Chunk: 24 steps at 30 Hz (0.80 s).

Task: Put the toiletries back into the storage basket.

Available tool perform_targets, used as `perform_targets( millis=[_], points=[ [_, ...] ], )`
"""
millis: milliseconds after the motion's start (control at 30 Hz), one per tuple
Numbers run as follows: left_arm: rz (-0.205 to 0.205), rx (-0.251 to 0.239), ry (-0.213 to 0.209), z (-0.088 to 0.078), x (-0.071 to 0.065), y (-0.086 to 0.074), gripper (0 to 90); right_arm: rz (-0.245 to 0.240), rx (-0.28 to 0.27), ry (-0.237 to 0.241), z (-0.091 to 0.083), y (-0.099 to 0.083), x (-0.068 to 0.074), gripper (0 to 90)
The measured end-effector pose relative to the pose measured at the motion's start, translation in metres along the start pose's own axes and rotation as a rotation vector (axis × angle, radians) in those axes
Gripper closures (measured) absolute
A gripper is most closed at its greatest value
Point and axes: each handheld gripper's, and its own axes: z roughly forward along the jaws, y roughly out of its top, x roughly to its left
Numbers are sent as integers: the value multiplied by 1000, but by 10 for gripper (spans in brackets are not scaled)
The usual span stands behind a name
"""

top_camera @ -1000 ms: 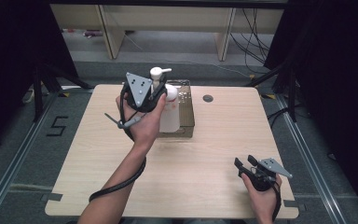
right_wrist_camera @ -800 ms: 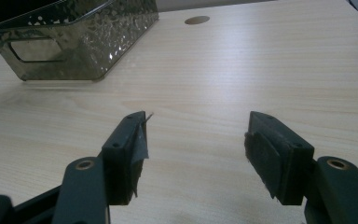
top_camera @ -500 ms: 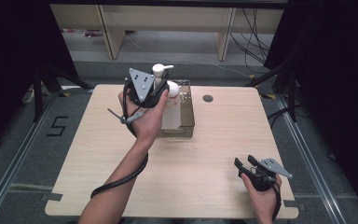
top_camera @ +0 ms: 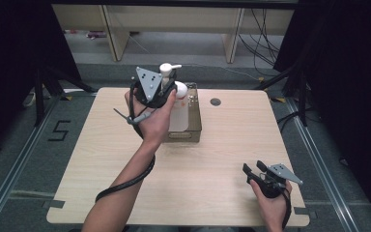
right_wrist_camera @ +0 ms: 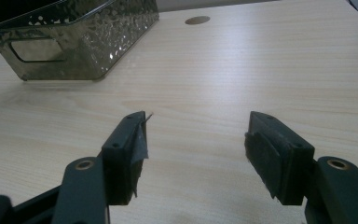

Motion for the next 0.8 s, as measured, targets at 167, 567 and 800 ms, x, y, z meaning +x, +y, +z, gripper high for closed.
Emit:
perform_targets(
  millis=[167,567,800],
  points=[
    [5,7,-1,3,0,-1,588,0,0,1,0,0,0,391],
    [8,14,-3,10,-1,-4,589,4,-7,5,0,0,0,391],
    [11,27,1,14,0,-7,589,-2,3,-2,0,0,0,390]
  ],
)
